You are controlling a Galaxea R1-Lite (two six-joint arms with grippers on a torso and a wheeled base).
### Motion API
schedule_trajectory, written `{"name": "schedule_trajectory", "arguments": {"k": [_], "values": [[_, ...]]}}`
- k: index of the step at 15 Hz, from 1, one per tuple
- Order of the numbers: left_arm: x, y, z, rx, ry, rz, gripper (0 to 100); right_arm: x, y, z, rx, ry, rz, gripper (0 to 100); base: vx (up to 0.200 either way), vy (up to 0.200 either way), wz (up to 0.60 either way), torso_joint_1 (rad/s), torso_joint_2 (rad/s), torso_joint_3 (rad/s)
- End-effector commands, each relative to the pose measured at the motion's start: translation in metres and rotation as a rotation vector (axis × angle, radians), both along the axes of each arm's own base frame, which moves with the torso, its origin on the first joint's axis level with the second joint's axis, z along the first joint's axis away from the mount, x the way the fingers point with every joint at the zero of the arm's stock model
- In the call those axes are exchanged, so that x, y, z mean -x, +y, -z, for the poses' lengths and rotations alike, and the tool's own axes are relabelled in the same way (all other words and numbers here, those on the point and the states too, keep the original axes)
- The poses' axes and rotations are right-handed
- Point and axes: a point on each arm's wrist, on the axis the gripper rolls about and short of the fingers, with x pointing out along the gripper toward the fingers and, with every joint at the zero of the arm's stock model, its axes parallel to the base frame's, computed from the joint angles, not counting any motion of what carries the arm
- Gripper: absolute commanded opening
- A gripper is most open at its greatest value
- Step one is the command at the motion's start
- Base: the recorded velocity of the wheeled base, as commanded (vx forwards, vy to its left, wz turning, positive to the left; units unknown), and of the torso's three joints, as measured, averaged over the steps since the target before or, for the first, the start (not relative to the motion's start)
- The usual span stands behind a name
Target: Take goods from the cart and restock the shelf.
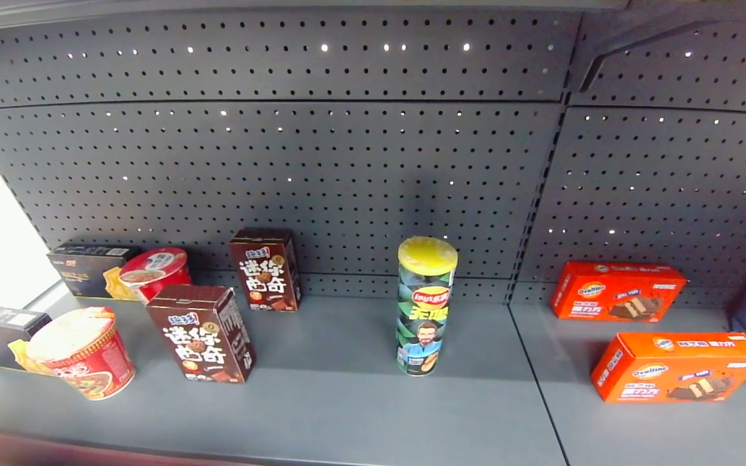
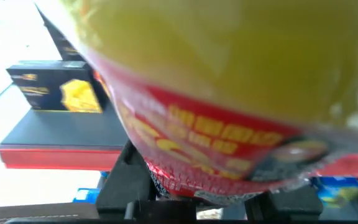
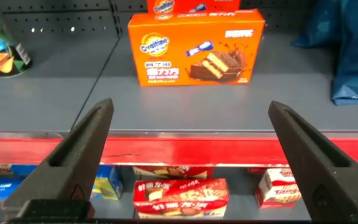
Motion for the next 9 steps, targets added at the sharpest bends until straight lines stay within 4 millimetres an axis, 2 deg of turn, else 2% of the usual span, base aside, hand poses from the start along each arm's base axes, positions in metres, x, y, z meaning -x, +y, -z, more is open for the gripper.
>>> {"name": "schedule_trajectory", "arguments": {"k": [1, 2, 4, 5, 6, 9], "values": [[0.004, 0.001, 0.004, -0.025, -0.019, -0.024, 0, -0.013, 0.001, -0.099, 0.052, -0.053, -0.158, 100, 0.0, 0.0, 0.0, 0.0, 0.0, 0.0], [0.005, 0.001, 0.006, -0.03, -0.013, -0.023, 0, -0.02, 0.002, -0.104, 0.036, -0.031, -0.243, 100, 0.0, 0.0, 0.0, 0.0, 0.0, 0.0], [0.006, 0.001, 0.001, -0.047, -0.015, -0.016, 0, -0.036, 0.011, -0.135, 0.047, -0.031, -0.544, 100, 0.0, 0.0, 0.0, 0.0, 0.0, 0.0], [0.006, 0.001, 0.002, -0.047, -0.014, -0.016, 0, -0.047, 0.017, -0.141, 0.041, 0.007, -0.626, 100, 0.0, 0.0, 0.0, 0.0, 0.0, 0.0], [0.005, 0.001, 0.003, -0.05, -0.005, -0.01, 0, -0.06, 0.025, -0.14, 0.042, 0.066, -0.686, 100, 0.0, 0.0, 0.0, 0.0, 0.0, 0.0], [0.005, 0.001, 0.004, -0.045, -0.007, -0.006, 0, -0.075, 0.043, -0.127, 0.067, 0.189, -0.844, 100, 0.0, 0.0, 0.0, 0.0, 0.0, 0.0]]}}
